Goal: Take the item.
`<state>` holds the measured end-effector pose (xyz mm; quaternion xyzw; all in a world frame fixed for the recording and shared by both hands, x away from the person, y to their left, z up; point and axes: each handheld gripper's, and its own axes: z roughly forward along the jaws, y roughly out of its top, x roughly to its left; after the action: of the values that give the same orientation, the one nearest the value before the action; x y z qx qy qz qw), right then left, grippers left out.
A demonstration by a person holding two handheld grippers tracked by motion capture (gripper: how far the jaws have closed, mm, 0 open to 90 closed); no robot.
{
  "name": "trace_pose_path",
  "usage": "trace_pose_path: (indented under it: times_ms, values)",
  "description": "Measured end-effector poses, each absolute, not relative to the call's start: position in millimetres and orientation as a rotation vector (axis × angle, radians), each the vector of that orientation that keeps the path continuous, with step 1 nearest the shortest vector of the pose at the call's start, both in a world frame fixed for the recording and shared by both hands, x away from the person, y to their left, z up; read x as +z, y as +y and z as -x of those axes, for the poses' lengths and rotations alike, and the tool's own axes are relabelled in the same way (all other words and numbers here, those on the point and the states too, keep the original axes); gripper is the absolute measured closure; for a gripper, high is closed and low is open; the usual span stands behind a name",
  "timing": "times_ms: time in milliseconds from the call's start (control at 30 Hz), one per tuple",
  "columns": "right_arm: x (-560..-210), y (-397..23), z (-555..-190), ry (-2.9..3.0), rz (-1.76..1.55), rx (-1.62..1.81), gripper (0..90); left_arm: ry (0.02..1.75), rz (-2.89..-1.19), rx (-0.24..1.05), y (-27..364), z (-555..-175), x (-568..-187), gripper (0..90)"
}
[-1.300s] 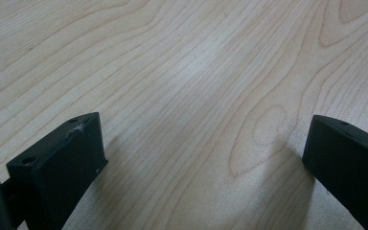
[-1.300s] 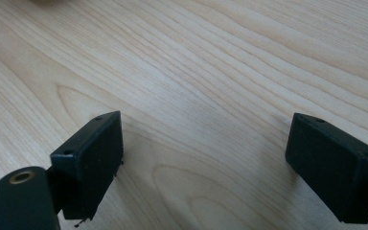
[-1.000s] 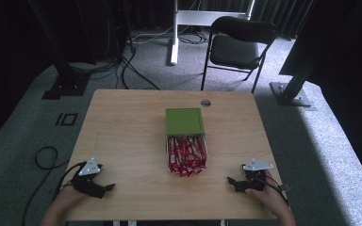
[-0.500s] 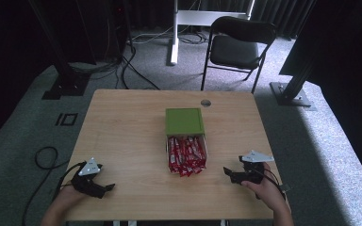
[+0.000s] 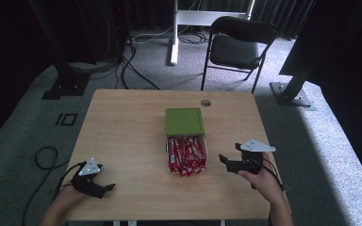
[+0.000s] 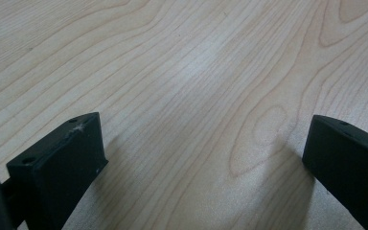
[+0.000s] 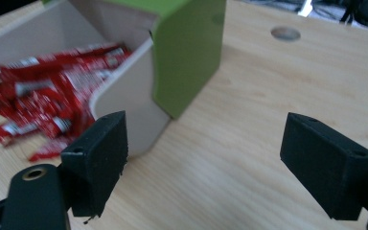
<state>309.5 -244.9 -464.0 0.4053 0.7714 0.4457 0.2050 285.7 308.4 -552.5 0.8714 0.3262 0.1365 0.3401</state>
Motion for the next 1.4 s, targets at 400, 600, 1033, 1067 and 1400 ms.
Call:
trace_pose_path:
  times_ms: [400, 600, 1033, 1067, 1400]
  values:
    - [-443, -217, -311, 2.155, -1.067, 1.307, 16.4, 0.849, -2.268, 0.355, 308, -286, -553, 1.5]
    - [-438, -196, -312, 2.166, -1.033, 1.35, 16.4, 0.849, -2.268, 0.356, 308, -286, -552, 1.5]
    - [-442, -154, -316, 2.24, -0.97, 1.376, 16.4, 0.849, -2.267, 0.356, 308, -286, -553, 1.5]
    - [-443, -150, -316, 2.247, -0.968, 1.371, 16.4, 0.849, -2.267, 0.356, 308, -286, -553, 1.5]
    - [-450, -120, -322, 2.252, -0.992, 1.358, 23.5, 0.847, -2.269, 0.358, 309, -286, -552, 1.5]
